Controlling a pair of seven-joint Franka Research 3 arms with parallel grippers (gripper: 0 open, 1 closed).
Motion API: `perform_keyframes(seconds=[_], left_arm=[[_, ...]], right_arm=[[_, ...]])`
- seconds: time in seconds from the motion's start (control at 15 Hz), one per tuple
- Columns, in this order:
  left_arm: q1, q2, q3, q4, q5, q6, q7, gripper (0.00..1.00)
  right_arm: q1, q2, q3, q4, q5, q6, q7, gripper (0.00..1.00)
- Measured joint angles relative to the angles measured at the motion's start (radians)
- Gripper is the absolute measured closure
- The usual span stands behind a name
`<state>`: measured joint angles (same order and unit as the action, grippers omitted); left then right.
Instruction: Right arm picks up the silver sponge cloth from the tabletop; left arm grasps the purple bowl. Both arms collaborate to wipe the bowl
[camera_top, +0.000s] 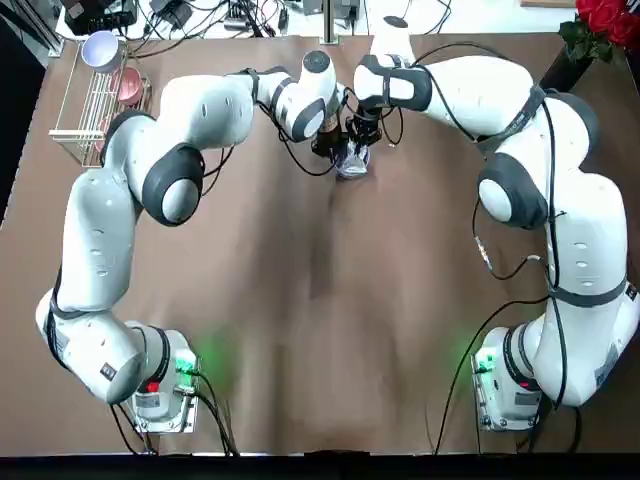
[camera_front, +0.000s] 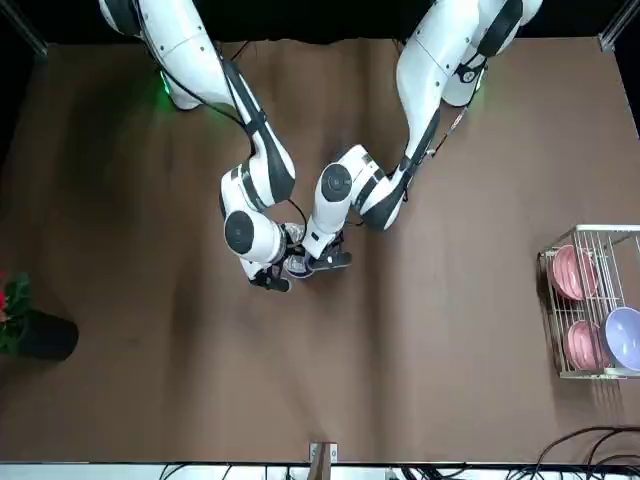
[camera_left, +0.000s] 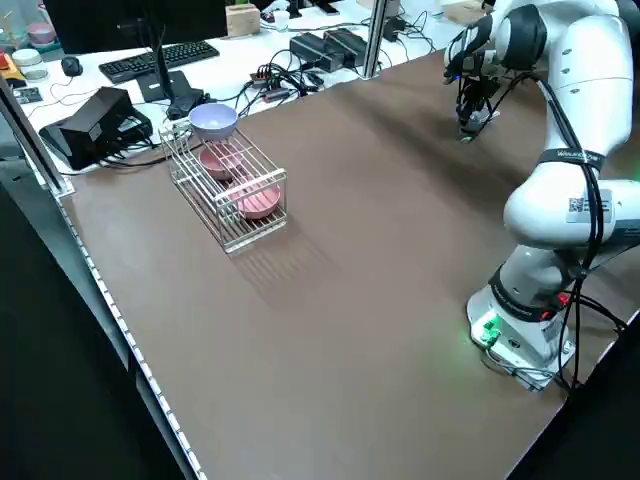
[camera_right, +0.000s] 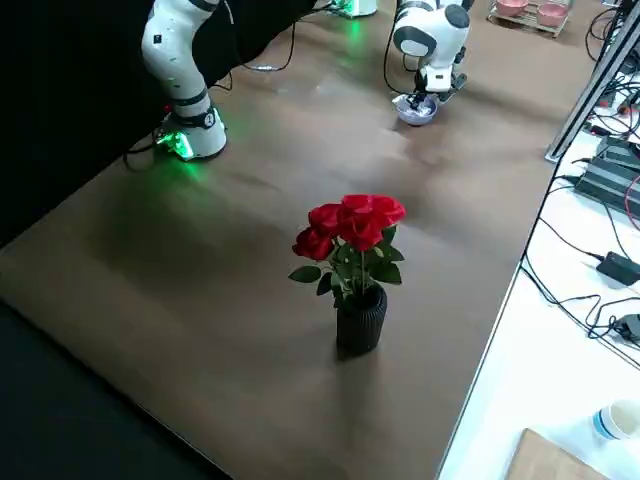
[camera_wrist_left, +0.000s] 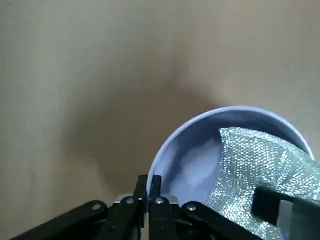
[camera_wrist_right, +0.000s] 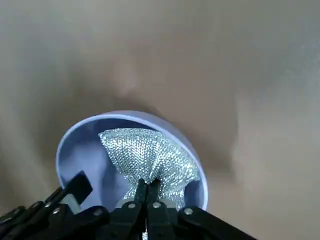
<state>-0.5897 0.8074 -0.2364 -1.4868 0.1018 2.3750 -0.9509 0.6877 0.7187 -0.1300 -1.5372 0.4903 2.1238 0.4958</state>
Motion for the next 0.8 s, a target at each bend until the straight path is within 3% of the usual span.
perform_keyframes(seconds=[0.8], left_arm=[[-0.001,0.001,0.002,0.005,0.000,0.000,0.000,0.96]], right_arm=[[0.004,0.027,0.001,0.000,0.024,0.097,0.000,0.98]])
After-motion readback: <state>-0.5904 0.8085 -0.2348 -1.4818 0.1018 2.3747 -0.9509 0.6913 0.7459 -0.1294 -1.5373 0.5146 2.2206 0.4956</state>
